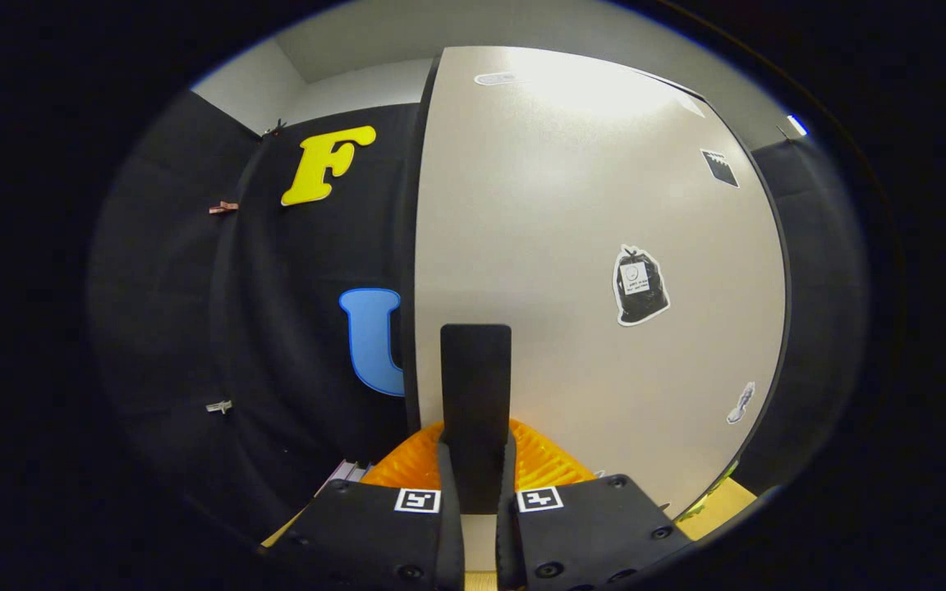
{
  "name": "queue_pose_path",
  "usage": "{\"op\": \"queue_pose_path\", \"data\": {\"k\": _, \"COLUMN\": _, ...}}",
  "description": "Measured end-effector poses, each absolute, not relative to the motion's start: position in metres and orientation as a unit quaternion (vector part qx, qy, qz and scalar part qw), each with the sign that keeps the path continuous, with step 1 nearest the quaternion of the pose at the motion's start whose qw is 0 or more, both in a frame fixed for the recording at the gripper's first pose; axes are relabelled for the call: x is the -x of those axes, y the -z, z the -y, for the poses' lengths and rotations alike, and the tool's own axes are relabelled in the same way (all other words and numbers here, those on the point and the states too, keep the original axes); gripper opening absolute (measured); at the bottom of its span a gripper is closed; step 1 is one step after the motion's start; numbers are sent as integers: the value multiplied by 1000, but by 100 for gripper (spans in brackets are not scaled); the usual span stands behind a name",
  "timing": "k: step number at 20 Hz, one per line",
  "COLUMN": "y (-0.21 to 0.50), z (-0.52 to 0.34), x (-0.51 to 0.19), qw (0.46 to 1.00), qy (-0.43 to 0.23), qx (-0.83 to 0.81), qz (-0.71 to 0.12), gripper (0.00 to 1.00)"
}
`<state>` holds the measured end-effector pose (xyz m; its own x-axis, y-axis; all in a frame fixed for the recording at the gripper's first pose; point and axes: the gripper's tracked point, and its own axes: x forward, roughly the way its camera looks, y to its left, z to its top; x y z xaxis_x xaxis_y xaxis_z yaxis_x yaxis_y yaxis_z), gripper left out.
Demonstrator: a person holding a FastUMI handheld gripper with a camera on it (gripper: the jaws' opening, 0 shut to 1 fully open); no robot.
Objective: Open the shoe cabinet door, grab the shoes and put them into the shoe cabinet, then close the shoe cabinet door.
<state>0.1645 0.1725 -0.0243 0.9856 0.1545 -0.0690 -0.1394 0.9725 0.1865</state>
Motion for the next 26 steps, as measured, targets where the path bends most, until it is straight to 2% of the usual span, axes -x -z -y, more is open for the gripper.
{"op": "queue_pose_path", "data": {"k": 12, "y": 13, "z": -138, "x": -84, "qw": 988, "qy": -112, "qx": -102, "qz": -36, "gripper": 19}}
{"op": "queue_pose_path", "data": {"k": 26, "y": 16, "z": -41, "x": 9, "qw": 985, "qy": -125, "qx": -113, "qz": -34, "gripper": 18}}
